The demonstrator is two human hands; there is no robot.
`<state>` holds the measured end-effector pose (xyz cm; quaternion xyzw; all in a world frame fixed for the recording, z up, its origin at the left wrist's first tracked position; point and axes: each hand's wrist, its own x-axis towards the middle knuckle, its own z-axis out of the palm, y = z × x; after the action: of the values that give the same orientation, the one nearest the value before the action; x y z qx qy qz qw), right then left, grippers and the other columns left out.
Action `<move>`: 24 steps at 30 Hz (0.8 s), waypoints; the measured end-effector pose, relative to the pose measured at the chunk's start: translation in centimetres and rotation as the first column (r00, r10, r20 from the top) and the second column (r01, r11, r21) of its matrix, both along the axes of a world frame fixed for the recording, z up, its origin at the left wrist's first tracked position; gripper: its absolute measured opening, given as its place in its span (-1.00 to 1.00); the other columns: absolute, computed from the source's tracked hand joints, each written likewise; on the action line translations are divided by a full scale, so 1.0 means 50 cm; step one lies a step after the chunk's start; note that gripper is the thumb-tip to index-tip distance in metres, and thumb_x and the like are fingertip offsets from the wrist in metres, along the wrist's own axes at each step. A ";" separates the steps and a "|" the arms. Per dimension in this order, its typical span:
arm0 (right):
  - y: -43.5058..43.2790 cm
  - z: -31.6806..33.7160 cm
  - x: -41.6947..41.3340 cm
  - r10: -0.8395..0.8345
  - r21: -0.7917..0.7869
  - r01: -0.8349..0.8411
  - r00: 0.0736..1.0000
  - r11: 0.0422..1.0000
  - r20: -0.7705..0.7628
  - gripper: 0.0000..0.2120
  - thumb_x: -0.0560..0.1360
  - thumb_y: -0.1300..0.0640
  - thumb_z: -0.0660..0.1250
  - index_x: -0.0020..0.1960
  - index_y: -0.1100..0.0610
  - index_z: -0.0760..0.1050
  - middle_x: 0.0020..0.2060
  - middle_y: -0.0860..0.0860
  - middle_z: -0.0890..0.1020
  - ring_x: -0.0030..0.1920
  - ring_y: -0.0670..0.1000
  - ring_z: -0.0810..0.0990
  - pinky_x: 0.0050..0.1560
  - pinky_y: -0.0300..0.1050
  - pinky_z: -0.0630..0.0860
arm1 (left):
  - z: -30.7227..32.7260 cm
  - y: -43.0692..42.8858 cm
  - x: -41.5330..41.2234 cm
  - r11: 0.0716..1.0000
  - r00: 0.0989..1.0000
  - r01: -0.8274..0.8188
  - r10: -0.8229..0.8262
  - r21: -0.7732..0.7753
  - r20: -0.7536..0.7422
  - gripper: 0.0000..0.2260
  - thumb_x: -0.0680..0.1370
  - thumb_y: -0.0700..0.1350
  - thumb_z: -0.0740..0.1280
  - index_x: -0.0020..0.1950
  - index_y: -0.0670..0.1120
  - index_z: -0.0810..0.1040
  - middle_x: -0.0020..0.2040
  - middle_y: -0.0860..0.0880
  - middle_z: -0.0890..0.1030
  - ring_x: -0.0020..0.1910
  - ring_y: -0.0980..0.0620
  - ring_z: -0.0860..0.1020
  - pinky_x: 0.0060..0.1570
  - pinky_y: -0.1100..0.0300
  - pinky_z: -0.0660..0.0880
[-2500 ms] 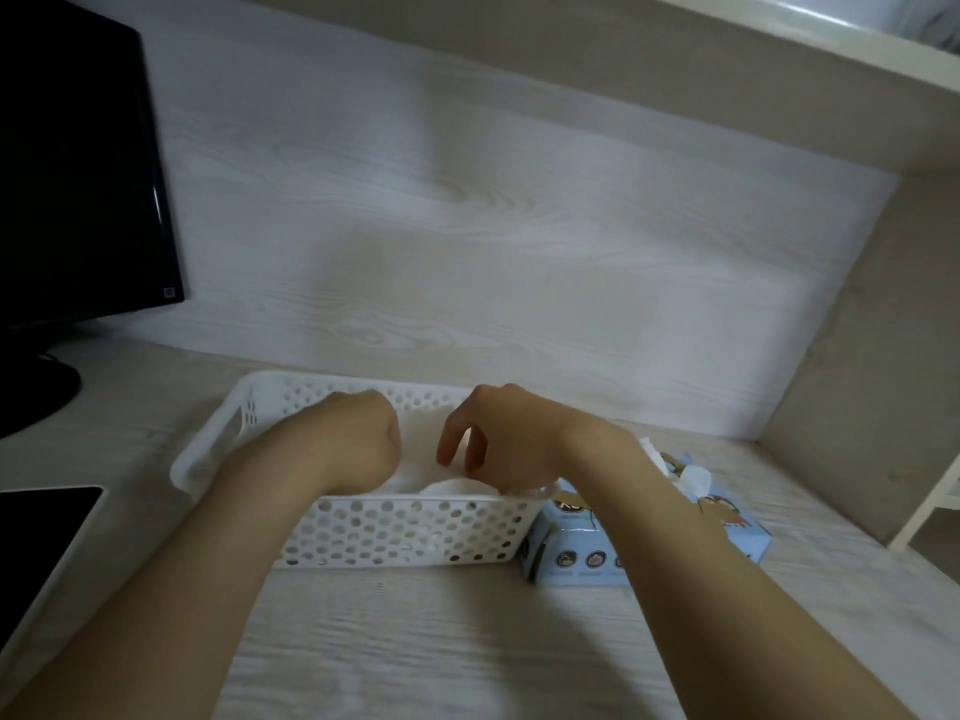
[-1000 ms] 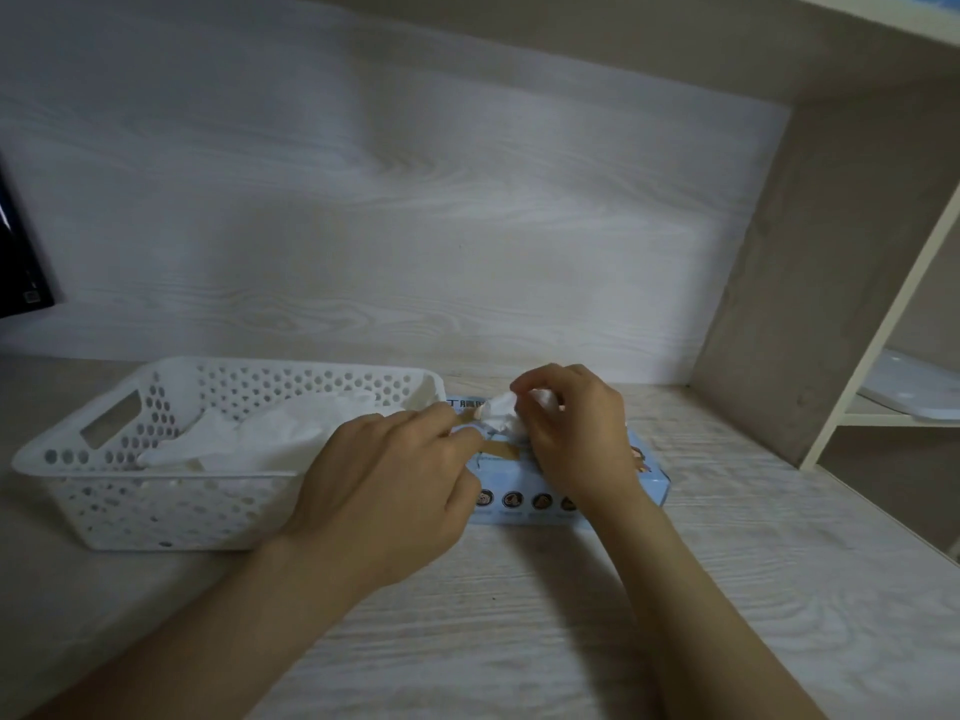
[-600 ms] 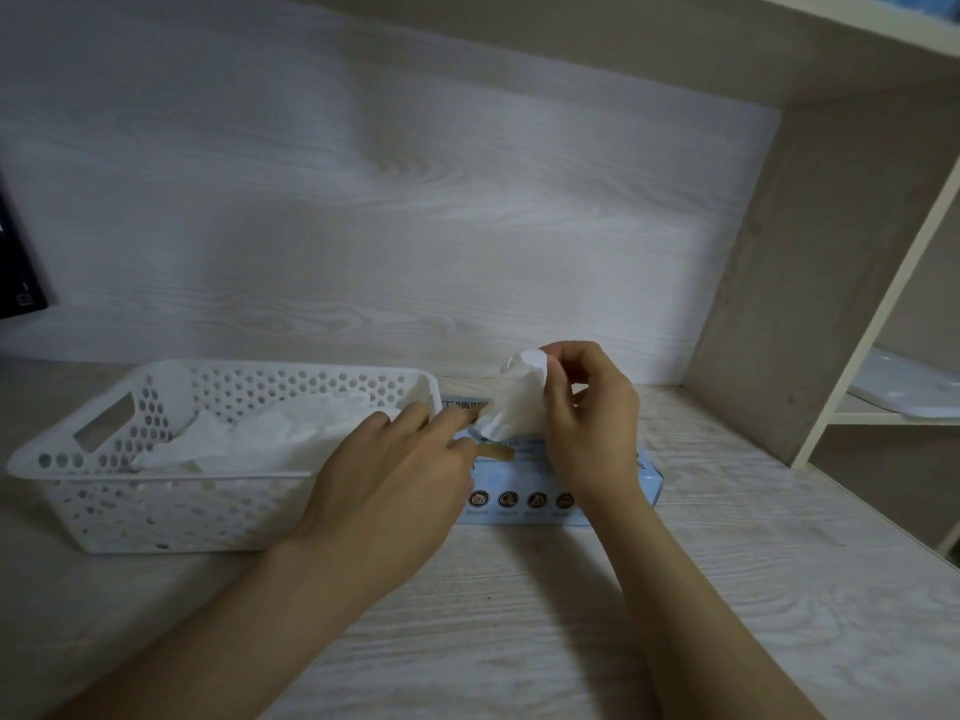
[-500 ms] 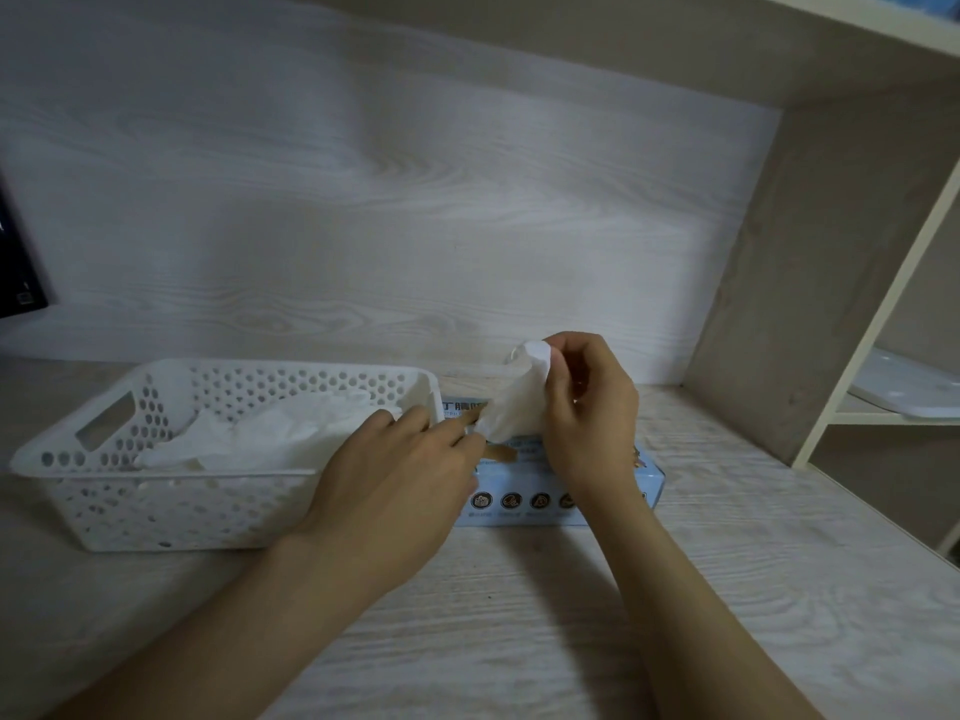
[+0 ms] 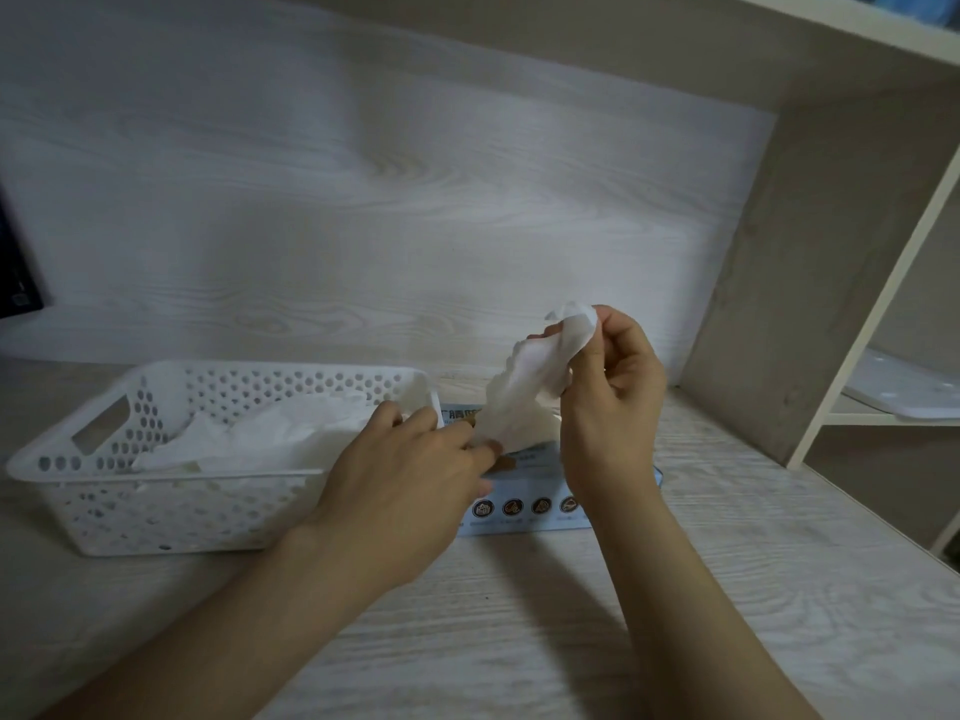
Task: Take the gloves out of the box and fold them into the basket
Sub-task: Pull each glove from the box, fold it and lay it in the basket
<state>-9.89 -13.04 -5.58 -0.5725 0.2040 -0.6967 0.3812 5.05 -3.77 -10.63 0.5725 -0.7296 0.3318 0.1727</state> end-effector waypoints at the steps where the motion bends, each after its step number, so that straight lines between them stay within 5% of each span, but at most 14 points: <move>1: 0.002 0.004 0.000 -0.003 0.011 0.002 1.000 1.000 0.029 -0.76 0.71 0.07 0.35 0.11 0.28 0.58 -0.09 0.18 0.73 -0.07 0.12 0.73 -0.06 -0.01 0.65 | 0.001 0.000 0.000 1.000 1.000 0.001 -0.001 0.002 -0.004 -0.80 0.62 0.12 0.34 0.21 0.15 0.62 -0.05 0.15 0.63 -0.14 -0.02 0.58 -0.14 0.04 0.24; 10: 0.005 0.015 -0.015 -0.287 -0.072 0.297 0.949 0.952 0.127 -0.78 0.73 0.07 0.31 0.14 0.24 0.56 -0.05 0.21 0.69 -0.06 0.16 0.69 -0.04 0.05 0.64 | 0.009 0.007 -0.002 0.999 1.000 -0.019 0.020 0.051 -0.024 -0.80 0.64 0.11 0.28 0.18 0.16 0.64 -0.04 0.16 0.61 -0.14 -0.02 0.56 -0.14 0.05 0.19; 18: -0.006 0.016 -0.031 -0.526 -0.005 0.547 0.808 0.837 0.264 -0.88 0.77 0.16 0.12 0.16 0.19 0.39 -0.07 -0.03 0.56 -0.13 -0.15 0.58 -0.03 -0.21 0.54 | 0.014 0.013 -0.004 0.994 0.998 -0.065 0.067 0.086 -0.018 -0.72 0.69 0.12 0.14 0.19 0.16 0.63 -0.04 0.14 0.60 -0.11 -0.03 0.55 -0.06 -0.01 0.34; 24: 0.000 0.007 -0.019 -0.479 0.013 0.480 0.874 0.877 0.084 -0.88 0.77 0.13 0.11 0.18 0.13 0.39 -0.12 -0.11 0.51 -0.20 -0.27 0.49 -0.11 -0.31 0.45 | 0.015 0.026 -0.015 0.992 0.991 -0.120 0.122 0.043 -0.046 -0.68 0.66 0.20 0.15 0.11 0.15 0.67 -0.12 0.17 0.60 -0.04 -0.02 0.50 0.11 -0.07 0.32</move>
<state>-10.85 -13.03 -5.23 -0.4755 0.3204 -0.7938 0.2027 4.32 -2.47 -9.86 0.6270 -0.6955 0.3130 0.1586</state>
